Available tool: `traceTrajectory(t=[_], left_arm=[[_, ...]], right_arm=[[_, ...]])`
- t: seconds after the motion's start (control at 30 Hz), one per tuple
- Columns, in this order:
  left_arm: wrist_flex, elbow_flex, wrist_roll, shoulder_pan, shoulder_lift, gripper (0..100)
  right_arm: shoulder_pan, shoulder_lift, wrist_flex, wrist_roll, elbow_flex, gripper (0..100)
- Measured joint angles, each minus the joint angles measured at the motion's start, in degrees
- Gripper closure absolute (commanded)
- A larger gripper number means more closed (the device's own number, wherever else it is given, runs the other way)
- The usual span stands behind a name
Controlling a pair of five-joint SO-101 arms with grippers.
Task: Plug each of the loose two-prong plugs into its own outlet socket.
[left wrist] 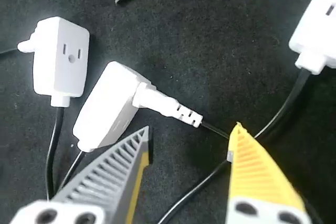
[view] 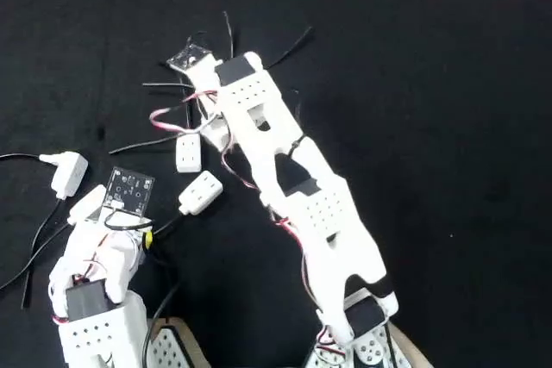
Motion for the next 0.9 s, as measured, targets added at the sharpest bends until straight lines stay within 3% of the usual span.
traceTrajectory(t=[0.2,0.6,0.8,0.9], left_arm=[[-0.1,0.0,-0.3,0.0,0.0,76],[-0.1,0.0,-0.4,0.0,0.4,76],[-0.1,0.0,-0.4,0.0,0.4,76],[-0.1,0.0,-0.4,0.0,0.4,76]], right_arm=[[0.2,-1.4,1.2,-0.3,6.6,96.6],[6.2,-27.4,-3.5,2.9,50.7,96.1],[6.4,-34.3,-11.0,4.7,68.0,81.4],[6.3,-34.5,-11.4,7.6,69.5,80.2]])
